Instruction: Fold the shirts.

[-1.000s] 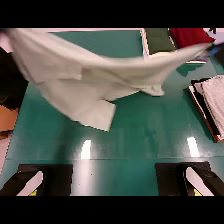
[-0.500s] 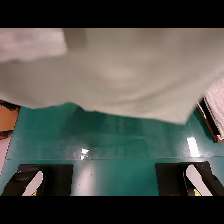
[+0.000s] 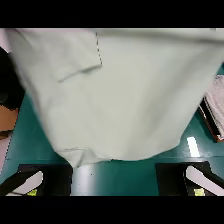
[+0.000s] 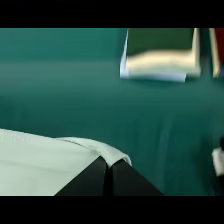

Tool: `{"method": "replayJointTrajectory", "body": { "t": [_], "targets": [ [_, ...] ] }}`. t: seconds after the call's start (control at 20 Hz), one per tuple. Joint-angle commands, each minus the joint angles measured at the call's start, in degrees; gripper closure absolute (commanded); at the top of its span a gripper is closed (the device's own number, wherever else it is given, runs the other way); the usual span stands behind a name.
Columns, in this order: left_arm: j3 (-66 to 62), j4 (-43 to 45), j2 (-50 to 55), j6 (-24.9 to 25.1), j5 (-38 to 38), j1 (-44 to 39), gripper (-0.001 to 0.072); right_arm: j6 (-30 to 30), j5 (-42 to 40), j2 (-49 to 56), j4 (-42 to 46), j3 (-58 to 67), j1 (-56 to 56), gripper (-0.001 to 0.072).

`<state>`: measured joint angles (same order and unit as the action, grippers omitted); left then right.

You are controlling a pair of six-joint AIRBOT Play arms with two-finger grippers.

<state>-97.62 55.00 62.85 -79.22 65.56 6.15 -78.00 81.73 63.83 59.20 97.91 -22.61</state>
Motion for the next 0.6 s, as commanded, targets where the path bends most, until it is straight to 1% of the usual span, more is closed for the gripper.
{"method": "replayJointTrajectory", "body": {
  "t": [0.0, 0.1, 0.2, 0.3, 0.4, 0.45, 0.55],
  "targets": [
    [7.87, -0.96, 13.0, 0.28, 1.51, -2.19, 0.0685, -1.6, -0.39, 9.27, 9.94, -8.72, 8.72, 0.0694],
    [8.52, -0.96, 20.87, 1.53, 0.48, -3.54, 0.0685, -2.47, -2.1, 16.17, 9.88, -9.79, 11.58, 0.0694],
    [8.48, -1.44, 26.82, 1.7, -4.24, -3.67, 0.0685, -3.21, -4.28, 22.91, 9.79, -7.54, 13.29, 0.0693],
    [8.44, -1.33, 29.46, 1.73, -10.14, -3.54, 0.0686, -3.76, -5.29, 29.51, 9.25, -1.81, 13.92, 0.0694],
    [8.26, -1.22, 29.57, 1.73, -12.96, -3.06, 0.0685, -4.02, -5.05, 33.75, 9.38, 4.52, 14.36, 0.0693],
    [7.5, -1.16, 29.59, 1.7, -11.76, -2.69, 0.0684, -4.02, -4.57, 34.69, 9.4, 6.95, 14.36, 0.0694],
    [5.99, -0.98, 29.49, 1.95, -4.94, -1.03, 0.0684, -3.82, -2.8, 34.91, 9.99, 9.79, 14.1, 0.0694]
  ]
}}
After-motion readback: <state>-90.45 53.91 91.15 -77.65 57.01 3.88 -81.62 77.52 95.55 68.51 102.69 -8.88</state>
